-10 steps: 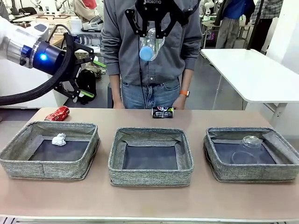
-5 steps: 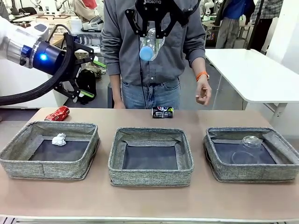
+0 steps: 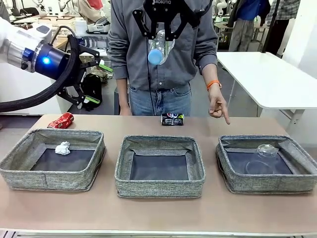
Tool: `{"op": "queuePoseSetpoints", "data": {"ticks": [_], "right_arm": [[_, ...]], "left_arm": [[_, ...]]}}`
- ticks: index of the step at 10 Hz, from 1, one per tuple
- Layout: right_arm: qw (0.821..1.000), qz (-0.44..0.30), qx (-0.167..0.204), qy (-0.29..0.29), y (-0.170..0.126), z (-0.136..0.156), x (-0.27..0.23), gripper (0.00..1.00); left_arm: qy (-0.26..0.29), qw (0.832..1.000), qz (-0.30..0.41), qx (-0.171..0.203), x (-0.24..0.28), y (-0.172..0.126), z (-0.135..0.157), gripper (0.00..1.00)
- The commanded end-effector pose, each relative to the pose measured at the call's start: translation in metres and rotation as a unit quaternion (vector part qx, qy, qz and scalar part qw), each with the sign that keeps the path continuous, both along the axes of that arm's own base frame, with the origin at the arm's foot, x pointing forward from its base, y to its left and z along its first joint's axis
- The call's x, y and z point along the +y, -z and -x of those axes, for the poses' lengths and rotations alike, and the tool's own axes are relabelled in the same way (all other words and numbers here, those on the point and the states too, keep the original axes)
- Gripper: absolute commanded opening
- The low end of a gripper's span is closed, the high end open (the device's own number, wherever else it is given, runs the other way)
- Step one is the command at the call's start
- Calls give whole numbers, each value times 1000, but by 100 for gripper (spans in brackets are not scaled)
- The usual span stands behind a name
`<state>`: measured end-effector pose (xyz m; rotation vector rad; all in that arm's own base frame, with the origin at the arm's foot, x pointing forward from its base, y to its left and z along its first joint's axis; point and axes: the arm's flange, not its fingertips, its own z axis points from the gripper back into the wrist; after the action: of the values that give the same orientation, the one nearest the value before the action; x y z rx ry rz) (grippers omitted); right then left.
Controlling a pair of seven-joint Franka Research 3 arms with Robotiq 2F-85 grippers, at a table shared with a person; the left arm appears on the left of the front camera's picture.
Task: Sort the waste into the appropriate baskets.
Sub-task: Place the picked waste into the Fabric basket indicated by the person.
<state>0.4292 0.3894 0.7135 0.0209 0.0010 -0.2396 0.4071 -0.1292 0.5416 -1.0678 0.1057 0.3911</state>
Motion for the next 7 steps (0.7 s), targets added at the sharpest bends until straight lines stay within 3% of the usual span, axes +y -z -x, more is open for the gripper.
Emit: {"op": "queuePoseSetpoints", "data": {"ticks": [1,4,7], "right_arm": [[1000,-14,6,6,-1,1,0,23],[1000,0,0,0,0,0,0,23],[999,49,-14,-13,24,7,-102,23]], "left_arm": [[2,1000,-4,6,2,-3,1,100],[2,1000,-4,6,2,-3,1,100],[2,1000,-4,6,2,-3,1,100]]}}
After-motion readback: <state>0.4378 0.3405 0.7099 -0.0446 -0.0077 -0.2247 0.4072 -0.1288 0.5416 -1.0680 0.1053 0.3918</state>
